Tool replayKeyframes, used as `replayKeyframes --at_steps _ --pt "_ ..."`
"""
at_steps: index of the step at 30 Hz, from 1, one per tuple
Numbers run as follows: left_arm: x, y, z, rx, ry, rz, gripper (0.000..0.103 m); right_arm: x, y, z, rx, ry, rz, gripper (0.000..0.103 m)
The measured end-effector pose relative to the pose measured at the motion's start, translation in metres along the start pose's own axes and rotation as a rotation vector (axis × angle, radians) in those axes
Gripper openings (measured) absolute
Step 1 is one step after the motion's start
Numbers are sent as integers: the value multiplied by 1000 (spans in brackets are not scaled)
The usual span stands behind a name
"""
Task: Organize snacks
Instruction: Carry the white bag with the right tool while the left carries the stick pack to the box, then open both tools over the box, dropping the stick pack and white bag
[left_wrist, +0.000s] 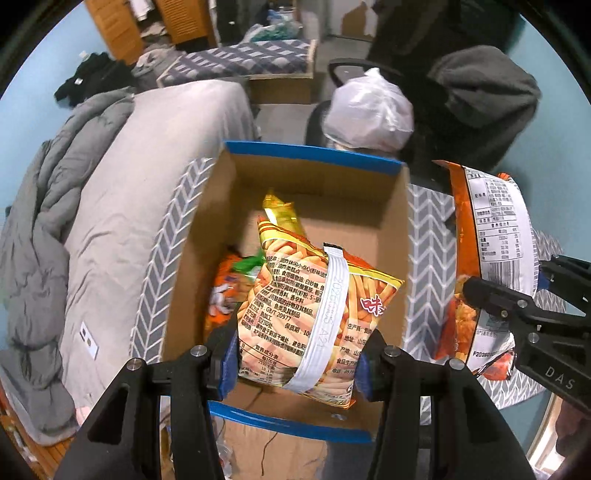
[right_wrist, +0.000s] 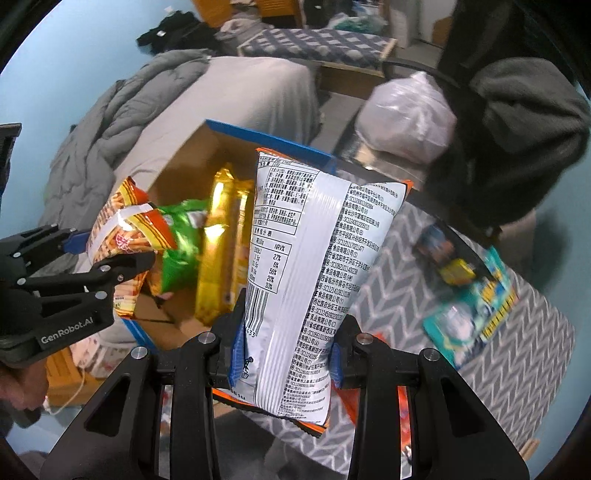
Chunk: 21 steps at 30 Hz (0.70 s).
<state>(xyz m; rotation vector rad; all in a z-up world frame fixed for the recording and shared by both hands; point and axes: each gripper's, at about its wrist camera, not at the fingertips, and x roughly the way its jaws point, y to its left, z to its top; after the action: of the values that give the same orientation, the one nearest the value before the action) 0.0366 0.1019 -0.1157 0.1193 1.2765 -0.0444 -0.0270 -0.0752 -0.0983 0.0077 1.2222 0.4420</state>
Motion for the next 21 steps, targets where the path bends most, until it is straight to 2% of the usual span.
replayKeyframes --at_steps 10,21 --pt "22 30 17 -42 7 23 51 39 34 42 -33 43 38 34" --pt "43 46 27 -51 33 40 51 72 51 62 -58 106 38 34"
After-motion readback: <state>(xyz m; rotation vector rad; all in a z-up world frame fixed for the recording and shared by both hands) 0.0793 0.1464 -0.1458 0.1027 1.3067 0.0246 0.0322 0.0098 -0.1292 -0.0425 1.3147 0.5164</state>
